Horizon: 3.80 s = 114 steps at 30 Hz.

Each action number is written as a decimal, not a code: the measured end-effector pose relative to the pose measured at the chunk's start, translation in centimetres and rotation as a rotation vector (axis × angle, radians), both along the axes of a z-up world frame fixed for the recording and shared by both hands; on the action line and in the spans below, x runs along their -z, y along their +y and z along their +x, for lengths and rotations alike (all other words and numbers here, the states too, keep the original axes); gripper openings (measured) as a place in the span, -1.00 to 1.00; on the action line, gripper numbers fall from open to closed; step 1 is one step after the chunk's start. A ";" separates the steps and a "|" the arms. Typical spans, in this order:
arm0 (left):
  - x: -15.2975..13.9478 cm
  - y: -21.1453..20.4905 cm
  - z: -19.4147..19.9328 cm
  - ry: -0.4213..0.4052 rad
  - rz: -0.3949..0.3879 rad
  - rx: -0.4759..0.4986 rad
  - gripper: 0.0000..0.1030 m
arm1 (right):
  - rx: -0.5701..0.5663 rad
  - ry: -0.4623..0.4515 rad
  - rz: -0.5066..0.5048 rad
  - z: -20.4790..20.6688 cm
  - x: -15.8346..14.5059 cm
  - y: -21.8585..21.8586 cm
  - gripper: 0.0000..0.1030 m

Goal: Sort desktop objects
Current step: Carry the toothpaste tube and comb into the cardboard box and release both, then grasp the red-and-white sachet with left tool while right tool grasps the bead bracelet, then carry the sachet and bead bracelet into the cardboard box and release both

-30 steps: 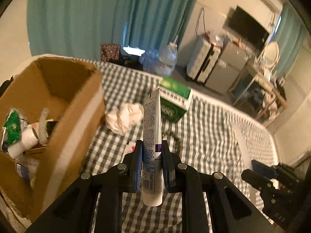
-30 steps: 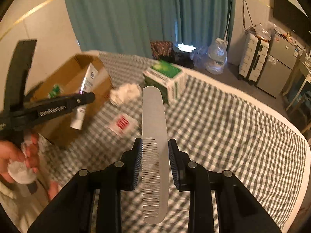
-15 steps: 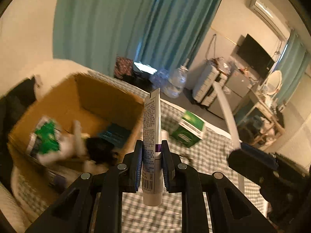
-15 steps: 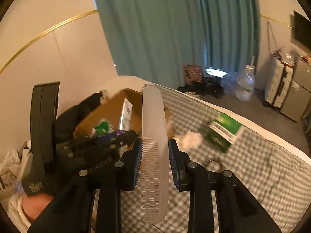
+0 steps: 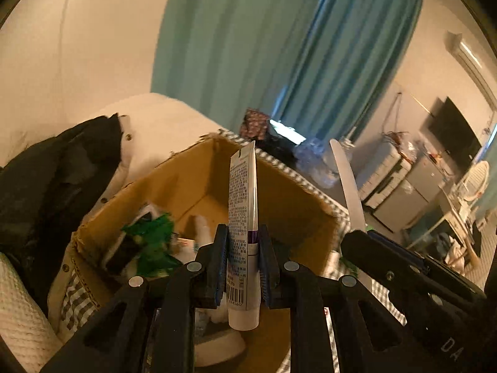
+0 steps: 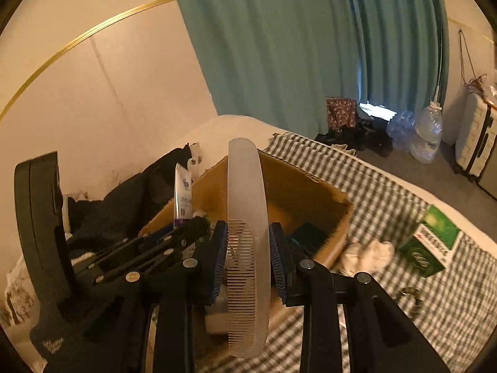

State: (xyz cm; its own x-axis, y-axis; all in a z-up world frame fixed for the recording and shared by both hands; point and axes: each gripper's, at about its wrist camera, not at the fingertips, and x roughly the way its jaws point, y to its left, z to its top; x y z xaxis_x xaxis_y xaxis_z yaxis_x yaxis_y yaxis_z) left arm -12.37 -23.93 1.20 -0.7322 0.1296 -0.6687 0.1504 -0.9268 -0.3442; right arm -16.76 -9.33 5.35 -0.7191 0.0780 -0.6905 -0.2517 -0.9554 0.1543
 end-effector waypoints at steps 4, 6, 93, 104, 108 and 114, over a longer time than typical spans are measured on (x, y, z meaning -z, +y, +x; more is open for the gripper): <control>1.2 -0.4 -0.6 -0.038 -0.027 -0.036 -0.64 | 0.014 0.007 -0.037 -1.6 1.1 0.7 -0.46; 1.7 -0.6 -1.0 -0.062 -0.047 -0.053 -0.60 | 0.022 0.030 -0.061 -1.6 0.9 1.2 0.31; 16.7 24.8 -2.5 -0.291 -0.304 0.394 0.13 | 0.147 -0.189 0.034 13.6 16.7 19.4 -0.78; 14.7 26.9 0.7 -0.258 -0.236 0.485 -0.46 | 0.174 -0.109 0.072 16.7 12.1 18.3 -0.78; 13.8 28.2 2.3 -0.241 -0.268 0.516 -0.46 | 0.176 -0.107 0.087 18.1 10.8 17.1 -0.78; 10.1 27.0 4.0 -0.167 -0.250 0.496 -0.46 | 0.179 -0.084 0.085 20.8 8.4 15.4 -0.78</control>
State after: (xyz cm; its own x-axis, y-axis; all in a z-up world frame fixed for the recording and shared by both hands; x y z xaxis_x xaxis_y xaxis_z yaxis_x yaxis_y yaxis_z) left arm -8.35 3.09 -8.90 -0.5060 0.2532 -0.8245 -0.2894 -0.9504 -0.1142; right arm 4.04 6.02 -3.05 -0.6290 0.2598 -0.7327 -0.4269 -0.9031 0.0463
